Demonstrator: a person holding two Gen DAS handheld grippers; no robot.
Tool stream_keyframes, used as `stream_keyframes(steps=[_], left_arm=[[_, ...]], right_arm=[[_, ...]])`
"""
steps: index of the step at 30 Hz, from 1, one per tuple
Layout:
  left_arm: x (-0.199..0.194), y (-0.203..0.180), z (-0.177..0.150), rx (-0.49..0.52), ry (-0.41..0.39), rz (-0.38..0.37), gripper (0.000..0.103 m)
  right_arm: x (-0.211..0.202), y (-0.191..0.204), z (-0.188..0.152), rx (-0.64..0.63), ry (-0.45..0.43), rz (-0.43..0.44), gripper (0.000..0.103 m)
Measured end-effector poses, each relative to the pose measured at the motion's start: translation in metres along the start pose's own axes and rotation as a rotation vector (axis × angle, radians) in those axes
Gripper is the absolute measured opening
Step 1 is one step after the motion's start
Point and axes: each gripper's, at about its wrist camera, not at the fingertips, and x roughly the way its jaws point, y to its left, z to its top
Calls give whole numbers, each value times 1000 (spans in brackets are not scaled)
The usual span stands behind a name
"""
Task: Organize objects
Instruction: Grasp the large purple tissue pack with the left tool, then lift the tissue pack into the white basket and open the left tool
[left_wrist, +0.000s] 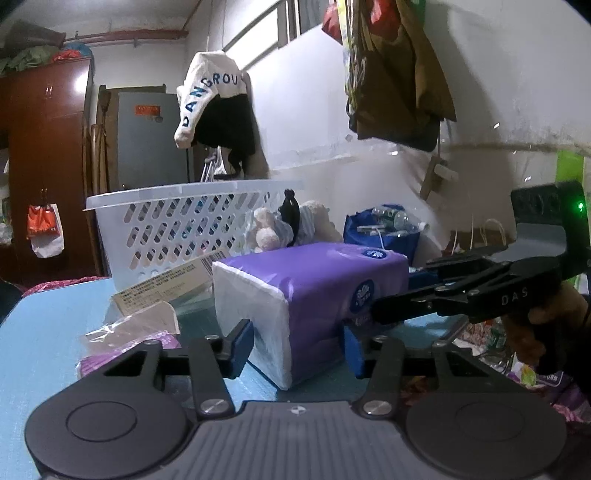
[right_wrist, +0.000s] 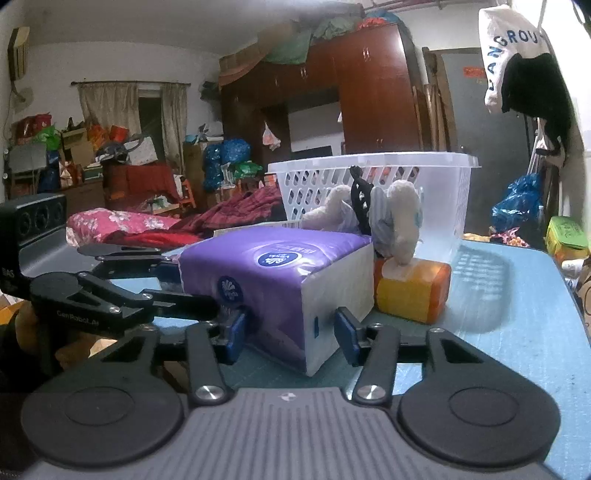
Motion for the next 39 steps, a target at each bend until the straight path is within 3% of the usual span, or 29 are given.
stream_keyframes(steps=[10,14,18,21,24,29,34,39], left_arm=[[-31,5,26,-45,-76,-65,50],[-36,10,79,-14,-142,-39,50],[-2,37,140,14,-152,7,50],[54,71,169,4,-72,25,50],[114,111,178,-70,30,2,50],[184,143,179,-166,196,35,50],[224,142,182,-195,301,61,51],[230,144,179,-193,318,92,53]], right_arm=[[-15,18,21,-85,-59,-38,45],[-25,29,72,-170,-113,-73,44],[-5,11,140,-207,-146,-103,44],[33,-16,177,-193,-119,-131,43],[86,-55,197,-123,-46,-160,42],[158,-107,200,1,133,-192,42],[178,-123,196,47,247,-254,42],[171,-119,187,47,291,-284,44]])
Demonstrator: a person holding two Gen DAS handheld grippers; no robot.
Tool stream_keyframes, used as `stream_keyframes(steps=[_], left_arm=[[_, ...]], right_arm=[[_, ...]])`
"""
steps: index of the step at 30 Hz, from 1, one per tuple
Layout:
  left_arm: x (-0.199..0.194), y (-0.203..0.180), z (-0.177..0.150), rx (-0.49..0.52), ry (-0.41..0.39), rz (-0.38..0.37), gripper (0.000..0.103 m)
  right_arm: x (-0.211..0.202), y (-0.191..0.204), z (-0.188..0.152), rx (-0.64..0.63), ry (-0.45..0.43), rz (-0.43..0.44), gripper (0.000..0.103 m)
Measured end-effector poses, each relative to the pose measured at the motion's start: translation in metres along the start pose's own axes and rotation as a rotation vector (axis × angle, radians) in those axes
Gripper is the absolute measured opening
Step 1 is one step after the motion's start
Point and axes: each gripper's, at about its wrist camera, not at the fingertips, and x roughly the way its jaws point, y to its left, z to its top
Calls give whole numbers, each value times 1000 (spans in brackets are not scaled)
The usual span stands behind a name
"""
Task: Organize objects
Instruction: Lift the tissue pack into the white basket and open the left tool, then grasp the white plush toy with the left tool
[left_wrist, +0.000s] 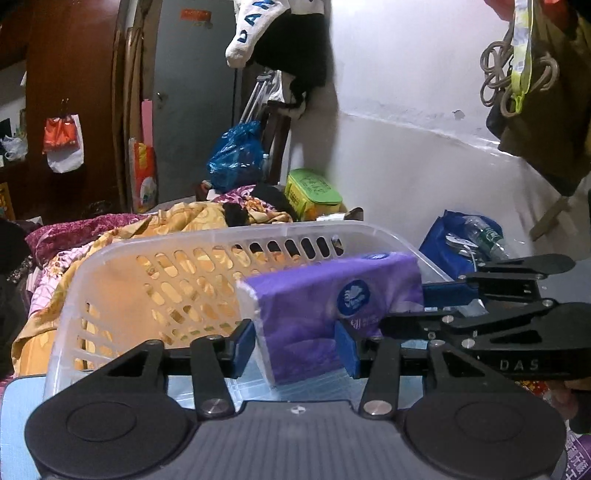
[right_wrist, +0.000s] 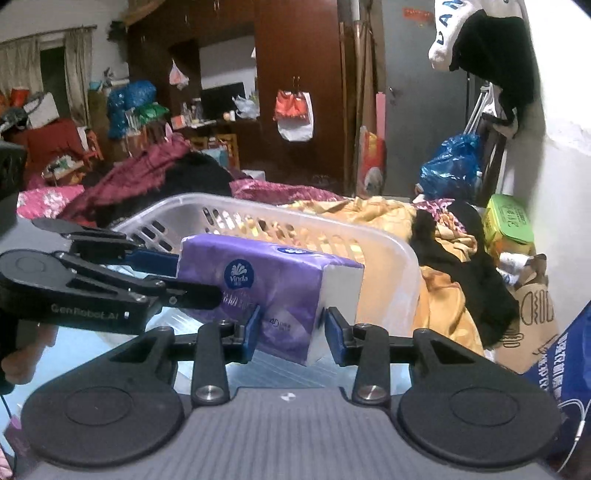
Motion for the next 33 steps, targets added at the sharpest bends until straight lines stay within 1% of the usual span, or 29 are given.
stream_keyframes(steps=[1,2,3,4,5,7,9,10,12,14,17,18,20,21,22,23,24,25,26,27,28,29,30,31,32,33], left_arm=[[-7,-2,-1,6,-19,11,62],[-16,-5,-3,19,-51,24,75],[-24,-10,-4,35,-81,35,80],[-37,-13,-5,53,-116,45,86],[-52,-17,-6,71,-150,55,88],[-76,-25,-6,99,-181,80,89],[-97,-33,-3,129,-167,142,89],[-106,-35,-2,139,-162,171,89],[-123,-40,2,136,-124,229,89],[-143,-42,2,118,-137,251,89],[-158,-46,-16,92,-151,225,89],[-159,-50,-28,91,-147,214,89],[-155,-58,-55,101,-140,201,89],[-155,-63,-73,123,-156,205,89],[-153,-70,-94,159,-174,225,89],[-153,-75,-108,176,-187,235,89],[-151,-79,-122,184,-196,222,89],[-145,-82,-131,177,-184,184,89],[-139,-84,-134,167,-160,149,89],[-128,-86,-135,155,-127,105,89],[-118,-88,-134,153,-111,87,89],[-106,-92,-134,159,-96,97,88],[-98,-93,-133,160,-93,112,87],[-92,-93,-132,156,-97,119,85],[-86,-93,-130,143,-101,115,83],[-83,-92,-129,127,-105,98,81]], right_arm=[[-2,-1,-3,7,-4,8,47],[-7,-1,-5,15,-26,13,57],[-15,2,-8,19,-49,13,65],[-21,3,-6,23,-81,4,84],[-33,5,-7,22,-121,-13,95],[-62,9,-12,5,-205,-40,100],[-91,11,-21,3,-258,-68,100],[-103,11,-25,7,-267,-78,101],[-126,11,-34,-19,-277,-103,101],[-145,12,-39,-28,-273,-147,102],[-170,12,-44,-3,-269,-128,103],[-176,13,-46,10,-259,-118,103],[-180,18,-59,24,-244,-130,103],[-176,18,-67,32,-241,-138,103],[-173,21,-81,34,-238,-138,103],[-171,22,-95,38,-248,-128,103],[-167,23,-112,50,-264,-119,103],[-161,23,-127,57,-267,-108,103],[-158,20,-137,65,-274,-88,101],[-151,18,-147,81,-279,-56,98],[-142,15,-153,107,-281,-31,86],[-135,12,-152,124,-273,-18,73],[-124,11,-149,123,-246,-6,67],[-117,11,-146,112,-229,0,59],[-111,10,-143,109,-222,0,56],[-106,8,-142,111,-226,1,56]])
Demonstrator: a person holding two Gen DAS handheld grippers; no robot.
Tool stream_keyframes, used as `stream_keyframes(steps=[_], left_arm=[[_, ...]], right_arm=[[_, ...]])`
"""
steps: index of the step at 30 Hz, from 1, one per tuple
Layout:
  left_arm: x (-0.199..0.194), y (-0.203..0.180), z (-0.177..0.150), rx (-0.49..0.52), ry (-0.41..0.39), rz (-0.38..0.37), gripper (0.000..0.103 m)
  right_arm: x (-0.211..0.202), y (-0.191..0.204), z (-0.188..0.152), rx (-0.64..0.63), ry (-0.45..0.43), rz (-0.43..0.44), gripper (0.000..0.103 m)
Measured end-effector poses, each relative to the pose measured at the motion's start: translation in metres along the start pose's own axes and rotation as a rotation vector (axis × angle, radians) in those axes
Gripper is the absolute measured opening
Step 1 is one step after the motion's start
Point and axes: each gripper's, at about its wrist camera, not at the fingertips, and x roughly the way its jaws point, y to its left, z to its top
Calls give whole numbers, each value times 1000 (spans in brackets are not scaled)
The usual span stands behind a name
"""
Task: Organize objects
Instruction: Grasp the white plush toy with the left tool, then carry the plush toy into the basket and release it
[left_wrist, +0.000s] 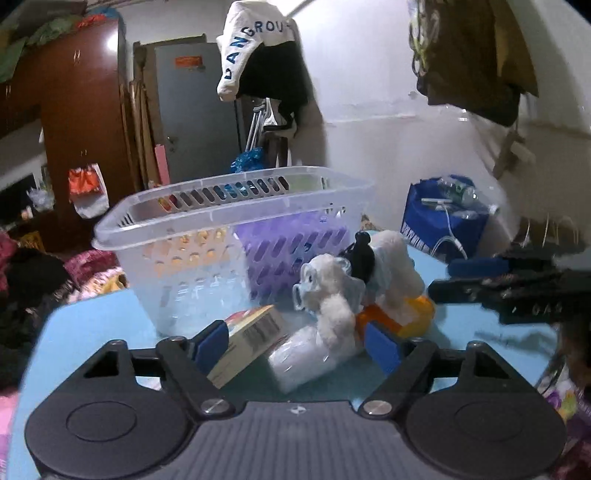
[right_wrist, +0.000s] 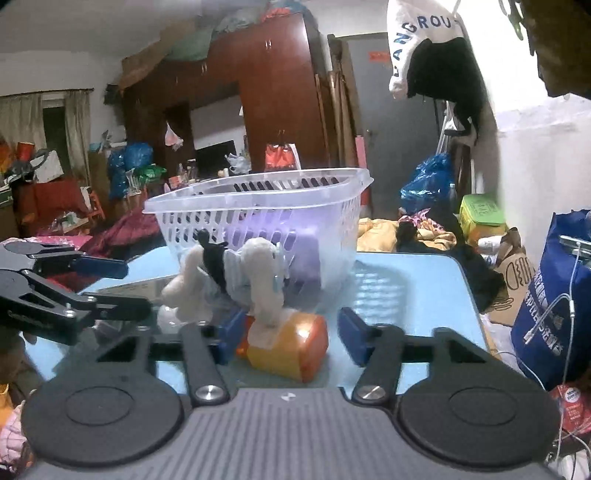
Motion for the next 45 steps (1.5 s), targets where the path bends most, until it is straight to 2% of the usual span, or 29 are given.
stream_keyframes(steps=[2,5,9,12,14,16,23,31,35,38,41,45], left_arm=[[3,0,-2,-4,-14,-17,75],[9,-6,-7,25,-14,20,65],[11,-12,-7,32,-24,13,55],[11,-16,-6,45,-26,16,39],[12,-20,-5,74,-31,15,23],[10,-21,-6,77,-43,17,17],[-17,-14,-11,90,-150,-18,15],[-55,1,8,59,-278,-41,15],[-81,12,38,55,-361,-6,15],[-87,25,66,64,-404,63,15],[-66,46,87,40,-384,114,15],[-15,74,95,14,-287,173,15]], right_arm=[[5,-2,1,1,-3,23,54],[7,4,-2,-28,-9,32,54],[13,16,-6,-70,5,20,54],[18,18,-8,-79,32,27,36],[20,20,-9,-86,52,26,23],[19,20,-9,-88,52,30,16],[-5,31,-7,-144,-36,20,12],[-24,53,24,-205,-123,17,12],[-35,71,58,-232,-193,45,12],[-27,86,88,-264,-237,59,12],[0,97,110,-290,-239,39,11],[62,97,126,-268,-125,50,11]])
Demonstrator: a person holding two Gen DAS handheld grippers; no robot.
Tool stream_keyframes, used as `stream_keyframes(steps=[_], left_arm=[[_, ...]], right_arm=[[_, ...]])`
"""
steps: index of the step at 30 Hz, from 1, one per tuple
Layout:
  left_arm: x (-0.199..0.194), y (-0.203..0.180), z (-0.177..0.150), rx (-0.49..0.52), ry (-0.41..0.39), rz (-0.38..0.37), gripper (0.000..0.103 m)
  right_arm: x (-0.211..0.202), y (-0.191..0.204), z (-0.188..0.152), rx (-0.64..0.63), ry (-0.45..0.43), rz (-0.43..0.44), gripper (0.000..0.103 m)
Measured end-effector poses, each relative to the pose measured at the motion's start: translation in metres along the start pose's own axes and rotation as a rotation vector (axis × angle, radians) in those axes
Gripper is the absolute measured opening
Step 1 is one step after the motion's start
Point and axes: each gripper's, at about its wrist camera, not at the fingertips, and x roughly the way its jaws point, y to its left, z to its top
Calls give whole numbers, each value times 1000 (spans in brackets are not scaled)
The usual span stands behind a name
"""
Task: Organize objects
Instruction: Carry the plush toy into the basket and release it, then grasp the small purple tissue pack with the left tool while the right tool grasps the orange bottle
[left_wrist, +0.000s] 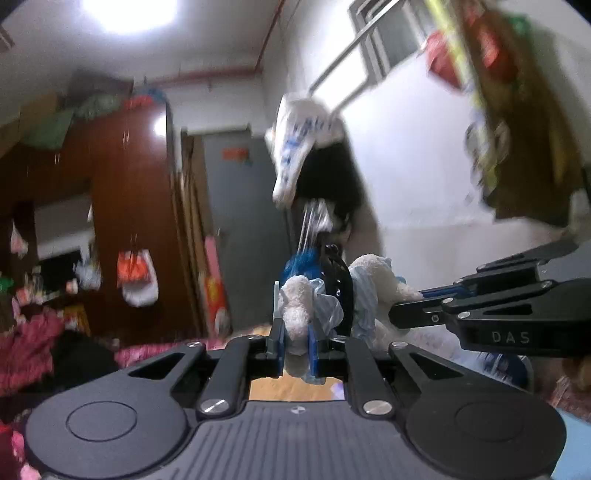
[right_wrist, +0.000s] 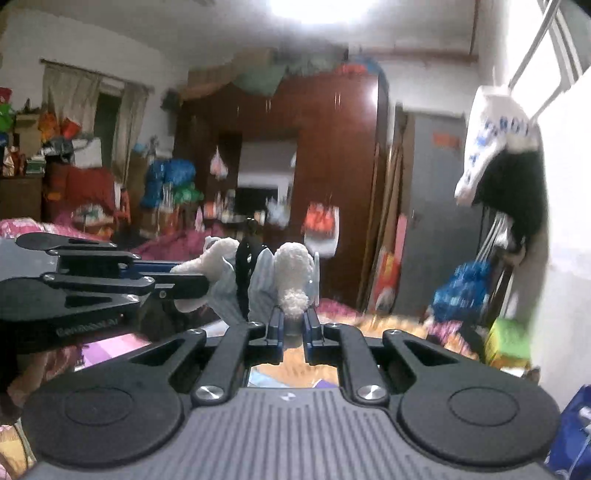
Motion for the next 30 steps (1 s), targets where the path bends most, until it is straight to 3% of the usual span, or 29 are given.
stream_keyframes(steps=[5,9,12,13,14,15,16,17,19,20,24,30], left_arm=[[49,16,-15,-49,107,16,15],[64,13,-17,-56,146,18,16],[71,7,-20,-13,165,42,29],[70,6,-20,0,166,68,49],[65,5,-20,10,155,97,62],[56,3,-20,17,132,103,66],[47,3,-21,20,110,97,70],[35,4,-21,17,97,84,72],[7,4,-23,-12,82,54,76],[-11,4,-28,-28,73,33,83],[-63,-3,-60,-19,82,19,85],[-93,0,-114,-72,184,6,86]], right_arm=[[57,-7,-13,56,145,25,11],[72,-6,-19,58,202,11,12],[79,-6,-22,72,244,-3,20],[76,-7,-24,73,253,-7,32],[71,-10,-26,78,241,-19,52],[64,-12,-26,83,219,-37,62],[51,-17,-27,91,186,-62,83],[39,-21,-30,95,163,-71,97],[9,-28,-38,103,123,-67,100],[-10,-34,-47,117,108,-66,102],[-66,-52,-91,186,74,-88,103],[-91,-66,-145,345,162,-129,103]])
